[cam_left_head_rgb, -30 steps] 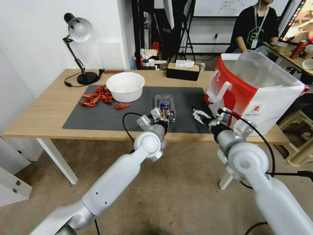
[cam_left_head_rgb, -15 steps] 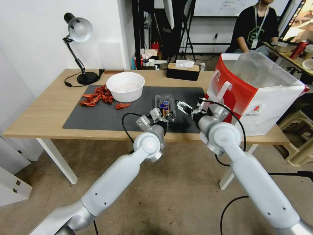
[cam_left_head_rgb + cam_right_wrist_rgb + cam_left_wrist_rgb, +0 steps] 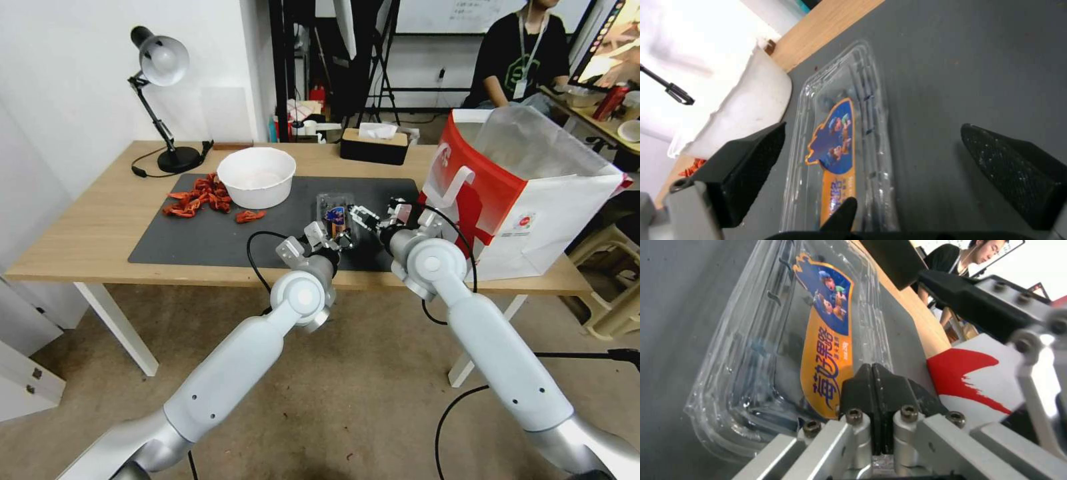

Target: Close the takeout container lid, then place the container into the takeout bag.

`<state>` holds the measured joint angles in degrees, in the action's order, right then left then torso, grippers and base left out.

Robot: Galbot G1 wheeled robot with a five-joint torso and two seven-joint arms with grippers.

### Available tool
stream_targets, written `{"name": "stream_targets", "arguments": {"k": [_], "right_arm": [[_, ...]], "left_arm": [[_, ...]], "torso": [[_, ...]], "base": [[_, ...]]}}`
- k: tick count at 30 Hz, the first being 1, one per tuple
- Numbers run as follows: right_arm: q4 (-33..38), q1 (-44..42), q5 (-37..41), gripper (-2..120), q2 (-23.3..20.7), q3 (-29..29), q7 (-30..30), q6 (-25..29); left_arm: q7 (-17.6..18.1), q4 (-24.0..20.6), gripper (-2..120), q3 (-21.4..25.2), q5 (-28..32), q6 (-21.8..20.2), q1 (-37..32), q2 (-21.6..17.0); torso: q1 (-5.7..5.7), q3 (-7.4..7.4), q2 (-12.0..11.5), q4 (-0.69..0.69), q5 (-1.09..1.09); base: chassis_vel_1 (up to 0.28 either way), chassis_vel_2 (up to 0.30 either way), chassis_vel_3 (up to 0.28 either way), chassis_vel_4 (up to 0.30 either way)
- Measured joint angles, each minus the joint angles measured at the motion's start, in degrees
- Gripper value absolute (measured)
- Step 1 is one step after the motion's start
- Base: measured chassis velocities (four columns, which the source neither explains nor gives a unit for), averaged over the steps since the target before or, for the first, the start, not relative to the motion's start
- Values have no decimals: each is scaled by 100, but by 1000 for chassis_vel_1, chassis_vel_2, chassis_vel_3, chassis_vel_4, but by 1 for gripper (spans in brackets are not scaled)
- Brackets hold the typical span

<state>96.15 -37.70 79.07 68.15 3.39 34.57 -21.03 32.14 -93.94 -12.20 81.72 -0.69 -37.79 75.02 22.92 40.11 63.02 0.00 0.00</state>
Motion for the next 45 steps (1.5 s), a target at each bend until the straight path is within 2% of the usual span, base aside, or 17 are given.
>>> {"name": "stream_targets", "arguments": {"k": [3,8,10,11,13,14,15,18,20,22,23,26,27,30,31,33,45], "right_arm": [[-160,69,-62,90,121,-53,-25,-5],[-283,96,-129,88,209,-84,-54,-6],[-395,111,-200,80,294,-90,-94,-6],[-395,111,-200,80,294,-90,-94,-6],[-454,114,-240,74,350,-90,-107,-6],[-522,110,-325,64,420,-98,-128,4],[-522,110,-325,64,420,-98,-128,4],[-567,100,-386,51,474,-101,-149,12],[-579,100,-401,48,485,-103,-156,15],[-592,100,-417,40,498,-106,-169,18],[-592,100,-417,40,498,-106,-169,18],[-623,95,-467,24,512,-113,-189,32],[-623,95,-467,24,512,-113,-189,32],[-631,83,-499,9,523,-113,-201,36],[-631,83,-499,9,523,-113,-201,36],[-630,69,-527,0,524,-114,-212,37],[-604,15,-664,0,540,-109,-223,56]], "left_arm": [[-1,0,0,1,-1,1,11,-11],[-1,-5,0,1,-1,2,13,-19],[-3,-15,0,-3,-1,4,13,-31],[-3,-15,0,-3,-1,4,13,-31],[-3,-17,0,-4,-1,5,12,-31],[-6,-24,0,-6,-1,9,1,-33],[-6,-24,0,-6,-1,9,1,-33],[-10,-29,0,-7,-11,13,-4,-42],[-10,-29,0,-7,-13,14,-4,-45],[-10,-29,0,-11,-15,14,-6,-48],[-10,-29,0,-11,-15,14,-6,-48],[-10,-28,0,-12,-39,16,-9,-53],[-10,-28,0,-12,-39,16,-9,-53],[-19,-29,0,-14,-70,22,-12,-67],[-19,-29,0,-14,-70,22,-12,-67],[-31,-30,0,-16,-103,24,-17,-74],[-105,-157,0,138,-520,81,-112,-271]], "torso": [[0,0,0,0,0],[0,0,0,0,0],[0,0,0,0,0],[0,0,0,0,0],[0,0,0,0,0],[0,0,0,0,0],[0,0,0,0,0],[0,0,0,0,0],[0,0,0,0,0],[0,0,0,0,0],[0,0,0,0,0],[0,0,0,0,0],[0,0,0,0,0],[0,0,0,0,0],[0,0,0,0,0],[-1,0,0,0,0],[0,0,0,0,0]], "base": [[0,0,0,0],[0,0,0,0],[0,0,0,0],[0,0,0,0],[0,0,0,0],[0,0,0,0],[0,0,0,0],[0,0,0,0],[0,0,0,0],[0,0,0,0],[0,0,0,0],[0,0,0,0],[0,0,0,0],[0,0,0,0],[0,0,0,0],[0,0,0,0],[0,0,0,0]]}}
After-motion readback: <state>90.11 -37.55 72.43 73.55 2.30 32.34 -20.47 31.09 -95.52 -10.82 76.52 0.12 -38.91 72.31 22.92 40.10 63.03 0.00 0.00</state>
